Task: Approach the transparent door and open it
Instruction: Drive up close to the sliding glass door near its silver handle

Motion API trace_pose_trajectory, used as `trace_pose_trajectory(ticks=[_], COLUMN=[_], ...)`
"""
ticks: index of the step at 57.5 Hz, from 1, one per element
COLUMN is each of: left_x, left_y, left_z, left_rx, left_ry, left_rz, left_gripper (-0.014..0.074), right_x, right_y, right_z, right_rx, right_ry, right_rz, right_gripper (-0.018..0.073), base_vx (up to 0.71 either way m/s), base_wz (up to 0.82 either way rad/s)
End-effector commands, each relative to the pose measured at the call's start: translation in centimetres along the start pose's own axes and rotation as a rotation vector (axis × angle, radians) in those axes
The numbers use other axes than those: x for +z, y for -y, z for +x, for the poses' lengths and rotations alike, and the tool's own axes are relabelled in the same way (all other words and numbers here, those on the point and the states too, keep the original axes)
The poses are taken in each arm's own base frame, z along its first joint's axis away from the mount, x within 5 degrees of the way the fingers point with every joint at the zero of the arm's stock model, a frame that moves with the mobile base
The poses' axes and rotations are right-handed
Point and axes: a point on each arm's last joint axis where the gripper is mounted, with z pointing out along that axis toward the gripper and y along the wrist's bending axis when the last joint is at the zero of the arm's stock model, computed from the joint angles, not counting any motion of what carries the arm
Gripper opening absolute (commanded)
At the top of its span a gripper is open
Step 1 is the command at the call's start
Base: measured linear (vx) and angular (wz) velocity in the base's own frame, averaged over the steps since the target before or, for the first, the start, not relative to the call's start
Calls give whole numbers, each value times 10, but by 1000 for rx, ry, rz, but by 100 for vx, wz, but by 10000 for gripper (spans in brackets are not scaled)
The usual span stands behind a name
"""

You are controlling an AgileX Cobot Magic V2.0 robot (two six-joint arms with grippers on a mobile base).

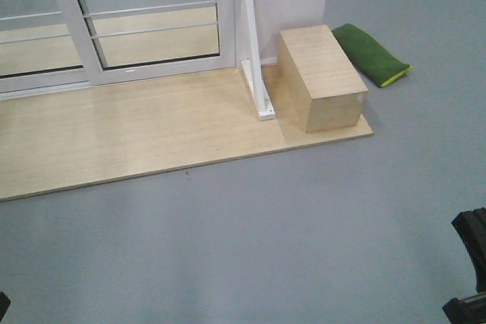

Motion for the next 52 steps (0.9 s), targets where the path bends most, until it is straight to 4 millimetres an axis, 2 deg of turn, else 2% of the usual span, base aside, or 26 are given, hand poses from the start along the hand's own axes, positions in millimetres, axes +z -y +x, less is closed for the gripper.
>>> trace_pose_trajectory(ticks=[1, 31, 52], left_x=[1, 1, 1], left_y=[1, 1, 1], left_z=[-3, -3, -3], left_rx=[-10, -10, -10], left_ry=[69, 69, 69], left_rz=[11, 11, 11], left_gripper=[-6, -6, -6], right_x=[1, 1, 1], right_y=[1, 1, 1], right_z=[-6, -6, -6], right_rx=[-10, -10, -10], right_ry=[64, 64, 64], right_rz=[7, 7, 7], right_gripper=[-5, -5, -5], base_vx=[58, 59, 56], base_wz=[33, 30, 13])
